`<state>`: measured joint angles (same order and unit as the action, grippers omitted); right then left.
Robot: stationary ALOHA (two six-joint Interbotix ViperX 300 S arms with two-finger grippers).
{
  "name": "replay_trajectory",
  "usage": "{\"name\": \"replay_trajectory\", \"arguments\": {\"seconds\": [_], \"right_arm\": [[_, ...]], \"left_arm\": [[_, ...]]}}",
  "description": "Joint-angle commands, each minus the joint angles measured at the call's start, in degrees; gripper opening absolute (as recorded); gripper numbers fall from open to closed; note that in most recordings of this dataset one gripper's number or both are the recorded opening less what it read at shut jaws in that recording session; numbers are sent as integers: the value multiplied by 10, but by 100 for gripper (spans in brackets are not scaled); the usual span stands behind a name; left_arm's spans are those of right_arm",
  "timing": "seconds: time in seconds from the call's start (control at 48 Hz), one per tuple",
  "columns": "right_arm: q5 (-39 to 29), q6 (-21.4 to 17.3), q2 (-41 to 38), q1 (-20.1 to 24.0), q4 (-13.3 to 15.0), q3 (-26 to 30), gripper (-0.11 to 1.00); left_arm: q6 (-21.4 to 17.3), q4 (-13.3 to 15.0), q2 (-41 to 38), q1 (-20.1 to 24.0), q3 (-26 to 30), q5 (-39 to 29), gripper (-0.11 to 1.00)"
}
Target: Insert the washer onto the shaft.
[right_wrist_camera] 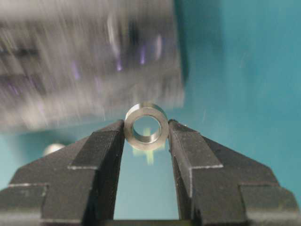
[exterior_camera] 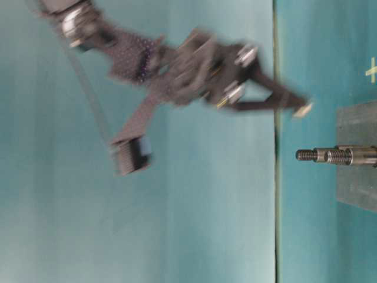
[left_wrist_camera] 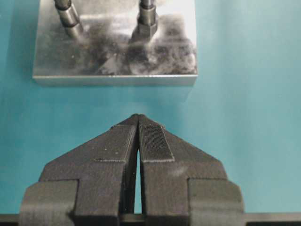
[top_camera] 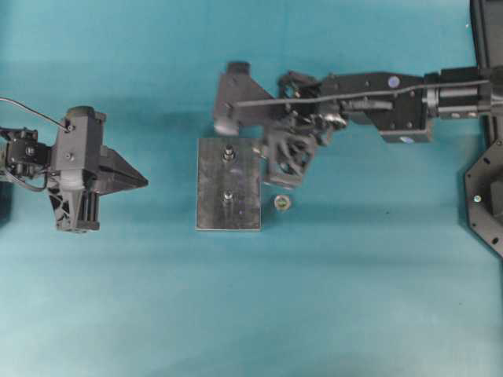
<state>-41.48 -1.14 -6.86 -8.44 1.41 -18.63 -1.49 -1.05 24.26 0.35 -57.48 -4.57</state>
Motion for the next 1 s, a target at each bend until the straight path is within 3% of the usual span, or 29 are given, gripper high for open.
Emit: {"name": "replay_trajectory", "arguments": {"seconds": [0.0,0.354,0.979], "right_arm": [[-1,0,12,3,-1,36,34],[-11,7,-18,4,-1,83,34],[-17,17,-65,18,-1,99,34]], "left_arm": [[0,-2,2,1,7,7,0],[1,-2,1,1,6,11,0],[2,-2,0,1,3,23,0]]}}
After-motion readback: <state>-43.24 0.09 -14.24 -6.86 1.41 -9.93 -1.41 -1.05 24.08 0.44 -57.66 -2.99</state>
